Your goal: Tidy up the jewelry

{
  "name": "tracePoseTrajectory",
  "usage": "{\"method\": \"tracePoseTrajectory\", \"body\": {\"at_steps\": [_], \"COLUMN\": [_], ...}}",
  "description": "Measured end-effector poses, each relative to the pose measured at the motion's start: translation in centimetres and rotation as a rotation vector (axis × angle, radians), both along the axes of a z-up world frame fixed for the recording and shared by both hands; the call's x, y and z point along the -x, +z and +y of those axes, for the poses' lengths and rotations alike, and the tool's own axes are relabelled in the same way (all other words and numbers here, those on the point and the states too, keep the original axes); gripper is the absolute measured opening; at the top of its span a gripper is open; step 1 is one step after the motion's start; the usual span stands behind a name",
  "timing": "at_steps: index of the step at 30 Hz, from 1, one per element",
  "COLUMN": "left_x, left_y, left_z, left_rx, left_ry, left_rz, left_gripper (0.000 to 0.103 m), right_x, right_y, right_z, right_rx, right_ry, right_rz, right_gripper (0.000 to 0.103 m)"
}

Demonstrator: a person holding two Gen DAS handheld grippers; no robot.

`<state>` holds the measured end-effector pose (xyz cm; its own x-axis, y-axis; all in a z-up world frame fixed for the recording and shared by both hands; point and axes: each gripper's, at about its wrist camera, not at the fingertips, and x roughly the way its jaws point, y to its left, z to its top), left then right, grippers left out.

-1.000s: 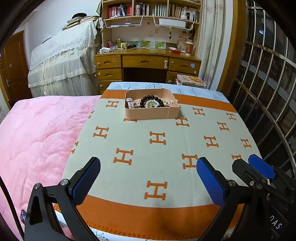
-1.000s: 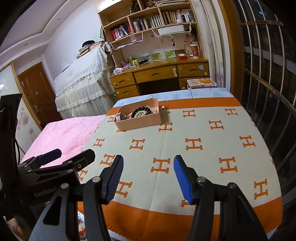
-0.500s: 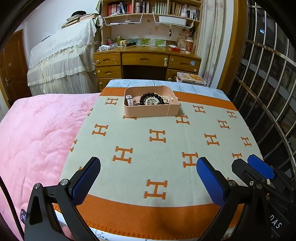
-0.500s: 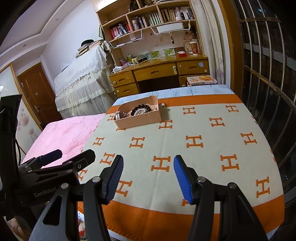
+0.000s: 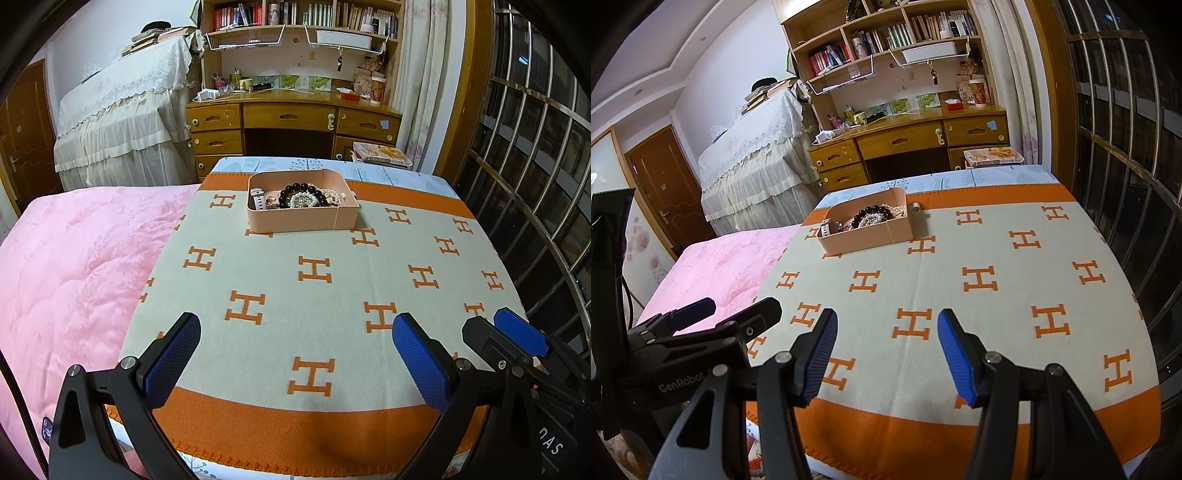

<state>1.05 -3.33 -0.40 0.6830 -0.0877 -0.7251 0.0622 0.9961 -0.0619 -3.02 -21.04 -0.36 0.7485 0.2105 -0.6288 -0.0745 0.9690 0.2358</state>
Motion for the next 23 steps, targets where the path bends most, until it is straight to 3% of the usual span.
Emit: {"method": "tracePoseTrajectory", "body": {"at_steps": [23], "left_x": [-0.4], "left_y": [-0.6], "left_z": [0.4], "left_rx": [-0.006], "left_ry": [-0.010], "left_rz": [0.034], "left_gripper": [0.102], "right_x": [0.9], "right_y": [-0.9], "right_z": [0.6], "right_rx": [-0.016], "right_ry": [-0.002], "right_rz": [0.023], "right_gripper": [0.057]}}
